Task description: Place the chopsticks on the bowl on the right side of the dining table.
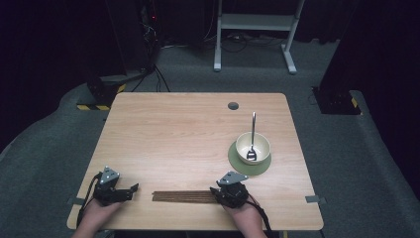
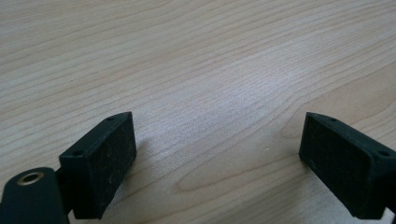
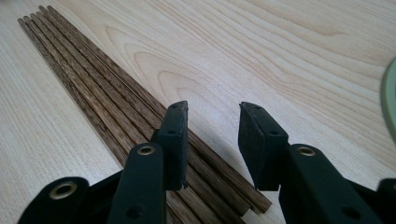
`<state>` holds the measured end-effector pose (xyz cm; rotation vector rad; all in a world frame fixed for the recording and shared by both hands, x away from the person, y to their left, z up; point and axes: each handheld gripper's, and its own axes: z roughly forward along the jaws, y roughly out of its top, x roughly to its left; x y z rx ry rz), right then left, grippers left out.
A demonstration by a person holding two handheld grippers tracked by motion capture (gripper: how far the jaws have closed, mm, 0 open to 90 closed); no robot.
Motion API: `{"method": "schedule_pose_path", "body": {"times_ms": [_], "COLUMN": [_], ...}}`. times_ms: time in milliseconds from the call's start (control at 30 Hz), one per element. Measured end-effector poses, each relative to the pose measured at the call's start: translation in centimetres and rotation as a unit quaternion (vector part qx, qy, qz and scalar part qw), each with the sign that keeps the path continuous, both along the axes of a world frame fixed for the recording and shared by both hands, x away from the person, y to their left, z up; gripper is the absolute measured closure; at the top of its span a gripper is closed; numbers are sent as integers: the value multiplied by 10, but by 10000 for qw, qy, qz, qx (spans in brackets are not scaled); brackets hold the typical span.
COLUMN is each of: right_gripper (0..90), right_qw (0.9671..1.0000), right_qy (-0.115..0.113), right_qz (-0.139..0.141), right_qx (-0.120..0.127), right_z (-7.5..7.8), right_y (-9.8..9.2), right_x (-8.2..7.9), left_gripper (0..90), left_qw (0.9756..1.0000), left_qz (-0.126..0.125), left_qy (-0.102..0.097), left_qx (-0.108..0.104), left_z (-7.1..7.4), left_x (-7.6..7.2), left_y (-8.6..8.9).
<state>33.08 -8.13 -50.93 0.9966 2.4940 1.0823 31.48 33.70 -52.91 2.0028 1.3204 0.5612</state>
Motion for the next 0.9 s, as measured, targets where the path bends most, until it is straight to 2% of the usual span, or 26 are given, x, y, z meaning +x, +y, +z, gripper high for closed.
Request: {"method": "schedule_pose_path", "body": {"times_ms": [367, 533, 633, 733, 900], "right_gripper": [681, 690, 694, 694, 701], "right_qw": [9999, 9999, 9999, 9999, 9999], "right_qy": [55, 4, 68, 32, 140], "right_qz": [51, -76, -111, -79, 37], "right_qx": [-100, -147, -97, 107, -9], "right_z": [-3, -4, -5, 0, -4], "right_y": [0, -1, -4, -7, -5], "right_x": [4, 8, 11, 7, 2], "left_gripper": [110, 111, 110, 111, 112], "left_qw": [10000, 10000, 10000, 10000, 10000], "left_qz": [-14, -7, -4, -5, -12], "left_qy": [3, 11, 10, 11, 5], "left_qx": [-3, -1, -4, -7, -11], "left_z": [0, 0, 0, 0, 0], "left_x": [0, 1, 1, 1, 1], "left_y": [0, 0, 0, 0, 0]}}
